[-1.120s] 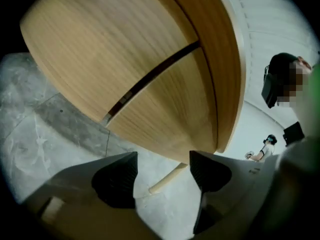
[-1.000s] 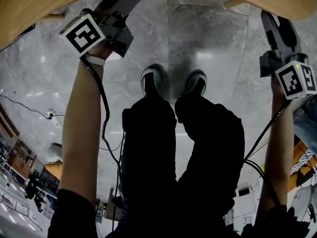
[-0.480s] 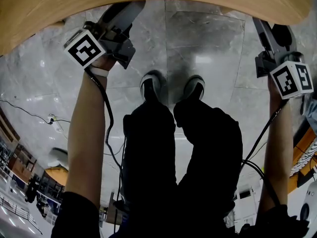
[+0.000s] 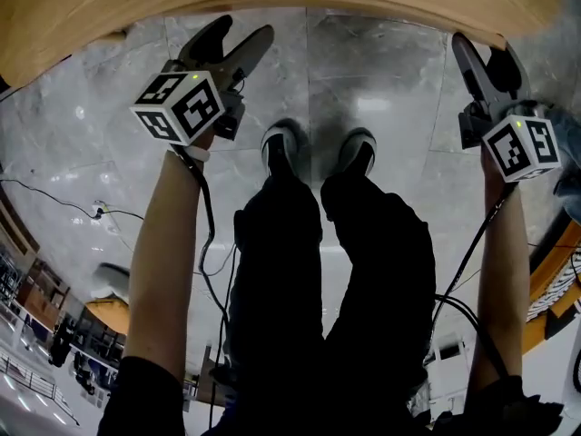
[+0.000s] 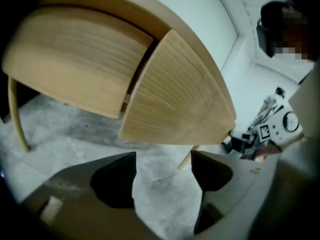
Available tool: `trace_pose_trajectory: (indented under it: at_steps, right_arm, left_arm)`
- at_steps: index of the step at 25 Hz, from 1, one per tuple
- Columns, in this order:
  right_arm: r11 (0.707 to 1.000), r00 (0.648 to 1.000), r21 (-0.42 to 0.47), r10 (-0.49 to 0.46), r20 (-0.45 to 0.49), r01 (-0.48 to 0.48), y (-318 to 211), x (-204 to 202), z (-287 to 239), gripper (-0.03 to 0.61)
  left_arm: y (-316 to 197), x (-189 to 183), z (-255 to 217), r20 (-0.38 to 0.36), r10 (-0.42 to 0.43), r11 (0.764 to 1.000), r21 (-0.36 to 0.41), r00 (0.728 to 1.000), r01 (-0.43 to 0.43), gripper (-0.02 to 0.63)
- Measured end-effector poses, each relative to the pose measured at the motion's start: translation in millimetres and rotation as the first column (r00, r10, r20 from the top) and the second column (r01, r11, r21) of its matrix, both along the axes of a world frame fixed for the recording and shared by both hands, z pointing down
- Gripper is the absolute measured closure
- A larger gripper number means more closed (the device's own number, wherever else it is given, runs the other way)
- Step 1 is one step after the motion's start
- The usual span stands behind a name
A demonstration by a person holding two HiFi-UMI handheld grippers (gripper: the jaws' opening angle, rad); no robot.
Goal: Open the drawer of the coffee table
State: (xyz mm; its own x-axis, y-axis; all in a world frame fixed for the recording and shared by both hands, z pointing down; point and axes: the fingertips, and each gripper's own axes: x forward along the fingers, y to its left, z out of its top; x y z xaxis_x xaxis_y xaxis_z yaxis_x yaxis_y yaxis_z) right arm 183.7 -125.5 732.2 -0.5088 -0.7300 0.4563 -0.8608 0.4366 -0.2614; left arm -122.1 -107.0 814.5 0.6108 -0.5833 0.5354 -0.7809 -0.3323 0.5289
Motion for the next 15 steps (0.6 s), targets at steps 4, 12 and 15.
trace_pose_trajectory:
  at_steps: [4, 12, 15]
  right_arm:
    - [0.998, 1.0, -0.054, -0.01, -0.028, 0.008, -1, -2, 1, 0.291]
    - [0.997, 0.997, -0.073, -0.02, -0.071, 0.015, 3, -1, 0, 0.285]
    - [0.995, 0.998, -0.094, -0.023, -0.062, 0.017, 1, -2, 5, 0.285]
  left_arm:
    - [-9, -57, -32, 0.32, -0.12, 0.99, 0.111, 0.94, 0.088, 0.262]
    - [-25, -30, -65, 0.365, 0.0, 0.981, 0.182, 0.931, -0.071, 0.324]
    - [-24, -31, -63, 0.363, -0.03, 0.985, 0.172, 0.931, -0.035, 0.327]
